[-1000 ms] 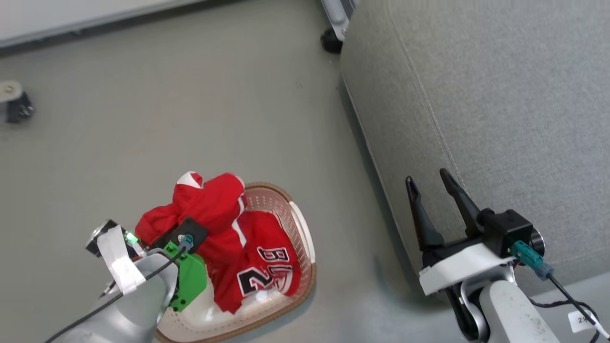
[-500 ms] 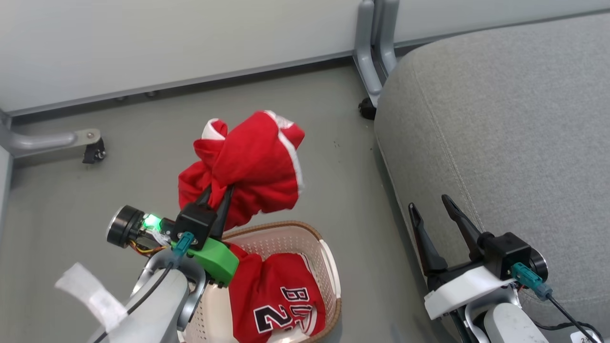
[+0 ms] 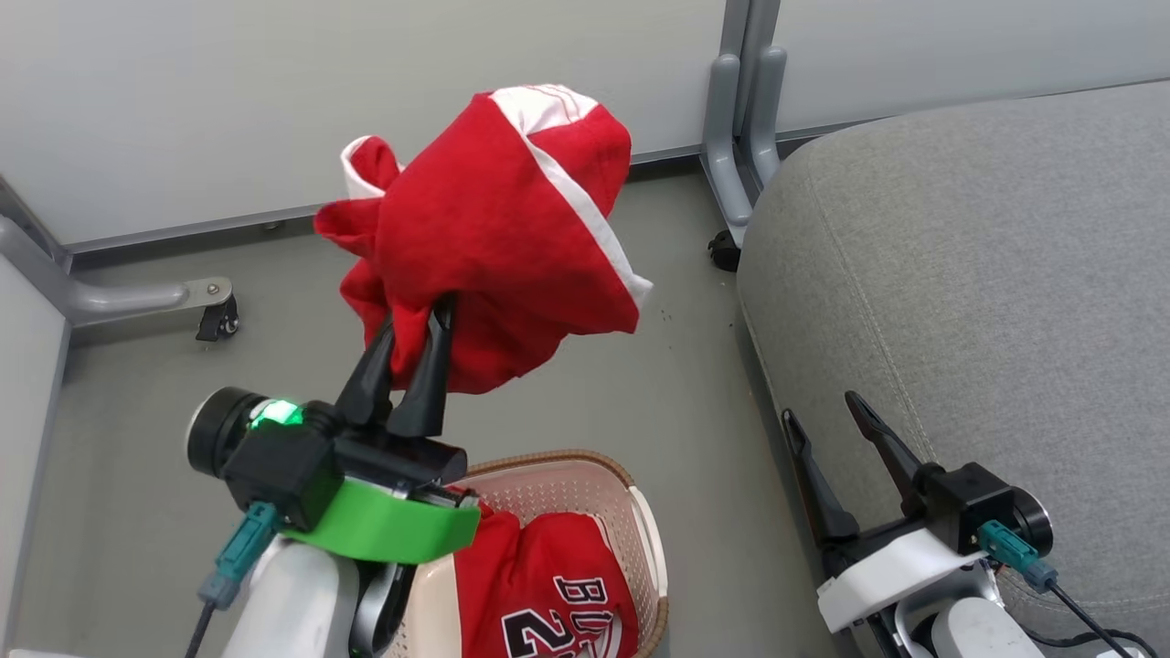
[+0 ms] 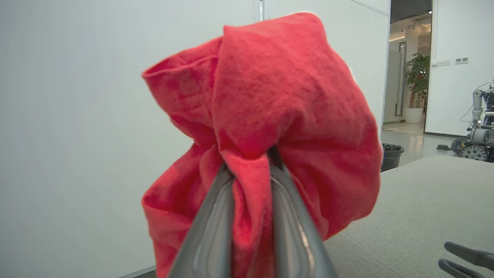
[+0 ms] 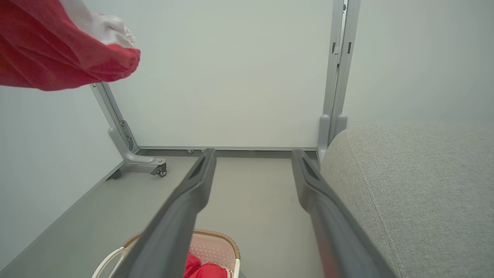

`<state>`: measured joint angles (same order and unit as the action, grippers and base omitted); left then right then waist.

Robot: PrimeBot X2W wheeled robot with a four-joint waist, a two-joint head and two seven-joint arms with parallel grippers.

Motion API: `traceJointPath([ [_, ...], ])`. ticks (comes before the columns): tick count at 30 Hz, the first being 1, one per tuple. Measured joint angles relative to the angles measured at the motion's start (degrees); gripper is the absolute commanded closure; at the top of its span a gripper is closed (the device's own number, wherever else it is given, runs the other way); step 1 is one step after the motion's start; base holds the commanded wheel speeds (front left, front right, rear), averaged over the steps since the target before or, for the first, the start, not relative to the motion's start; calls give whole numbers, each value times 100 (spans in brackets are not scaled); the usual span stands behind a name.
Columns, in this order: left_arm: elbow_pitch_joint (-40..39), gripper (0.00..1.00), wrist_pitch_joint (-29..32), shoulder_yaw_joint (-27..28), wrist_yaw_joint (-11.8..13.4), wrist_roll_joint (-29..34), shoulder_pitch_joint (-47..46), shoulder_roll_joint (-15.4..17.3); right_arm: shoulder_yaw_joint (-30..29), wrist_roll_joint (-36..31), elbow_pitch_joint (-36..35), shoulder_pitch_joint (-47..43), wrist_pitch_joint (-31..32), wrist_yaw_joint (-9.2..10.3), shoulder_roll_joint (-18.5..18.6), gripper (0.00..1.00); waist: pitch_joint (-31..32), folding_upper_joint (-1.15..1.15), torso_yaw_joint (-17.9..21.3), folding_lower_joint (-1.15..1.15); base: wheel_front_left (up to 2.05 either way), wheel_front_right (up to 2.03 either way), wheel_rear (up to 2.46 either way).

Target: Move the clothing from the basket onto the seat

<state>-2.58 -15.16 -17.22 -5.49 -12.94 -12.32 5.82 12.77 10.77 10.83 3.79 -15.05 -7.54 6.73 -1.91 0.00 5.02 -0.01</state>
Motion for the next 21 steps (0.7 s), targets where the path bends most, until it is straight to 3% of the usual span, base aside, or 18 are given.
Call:
traceJointPath([
  [5,-308,100,-1,94,-164,-219,71,-223,45,0,-2,-12,0,0,32,0,28,0,22,0,0,0,0],
  [9,-528,100,-1,-389,-182,-431,88,-271,57,-15,-5,-21,0,0,33,0,43,0,80,0,0,0,0],
  [14,-622,100,-1,-739,-183,-557,87,-254,36,-16,-16,-98,0,0,31,0,61,0,118,0,0,0,0],
  [21,-610,100,-2,-794,-183,-578,86,-221,-13,-31,-33,-110,0,0,25,0,67,0,117,0,0,0,0],
])
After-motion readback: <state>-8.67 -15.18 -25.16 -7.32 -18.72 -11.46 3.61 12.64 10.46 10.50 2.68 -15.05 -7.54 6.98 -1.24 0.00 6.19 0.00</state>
